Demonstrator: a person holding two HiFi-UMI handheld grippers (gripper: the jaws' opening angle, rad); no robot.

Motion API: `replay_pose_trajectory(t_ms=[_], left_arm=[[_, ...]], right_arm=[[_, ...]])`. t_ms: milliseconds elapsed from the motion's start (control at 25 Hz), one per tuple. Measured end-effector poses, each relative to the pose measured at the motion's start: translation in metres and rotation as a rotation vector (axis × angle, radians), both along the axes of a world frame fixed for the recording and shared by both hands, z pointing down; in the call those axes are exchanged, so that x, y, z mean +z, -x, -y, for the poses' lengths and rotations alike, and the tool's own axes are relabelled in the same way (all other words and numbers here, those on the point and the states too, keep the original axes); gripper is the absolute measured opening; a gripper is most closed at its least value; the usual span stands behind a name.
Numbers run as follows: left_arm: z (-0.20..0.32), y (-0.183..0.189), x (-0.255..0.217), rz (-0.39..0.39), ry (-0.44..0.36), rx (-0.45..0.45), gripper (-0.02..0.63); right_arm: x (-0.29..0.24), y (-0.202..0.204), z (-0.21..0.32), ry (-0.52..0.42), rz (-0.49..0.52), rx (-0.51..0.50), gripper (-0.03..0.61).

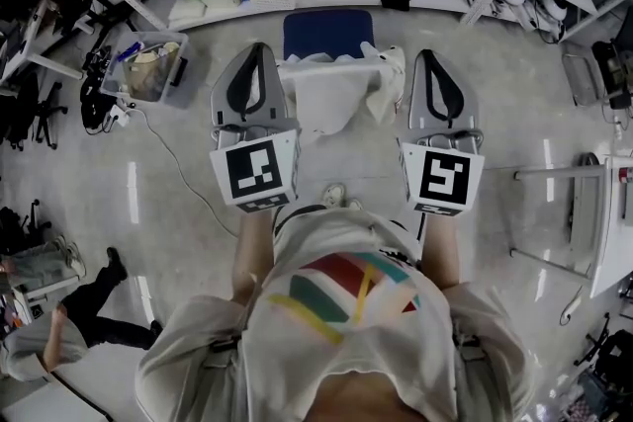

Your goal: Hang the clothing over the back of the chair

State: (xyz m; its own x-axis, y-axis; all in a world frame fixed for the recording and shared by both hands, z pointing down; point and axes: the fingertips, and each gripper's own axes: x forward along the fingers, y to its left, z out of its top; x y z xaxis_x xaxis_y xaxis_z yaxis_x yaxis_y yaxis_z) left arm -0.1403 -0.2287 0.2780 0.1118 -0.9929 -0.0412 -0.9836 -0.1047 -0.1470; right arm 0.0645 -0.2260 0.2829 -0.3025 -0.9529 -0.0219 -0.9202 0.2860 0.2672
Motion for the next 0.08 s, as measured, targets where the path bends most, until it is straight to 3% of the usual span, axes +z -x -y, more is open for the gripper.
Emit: replay_pose_trajectory(t_ms=[80], left_arm=[[-0.0006,0.0006,-0.0002,-0.004,-0.001,0.001,0.015]], right_arm=[[-0.0003,0.0020,0.0001,-0.002,-0.009,-0.007,0.005]])
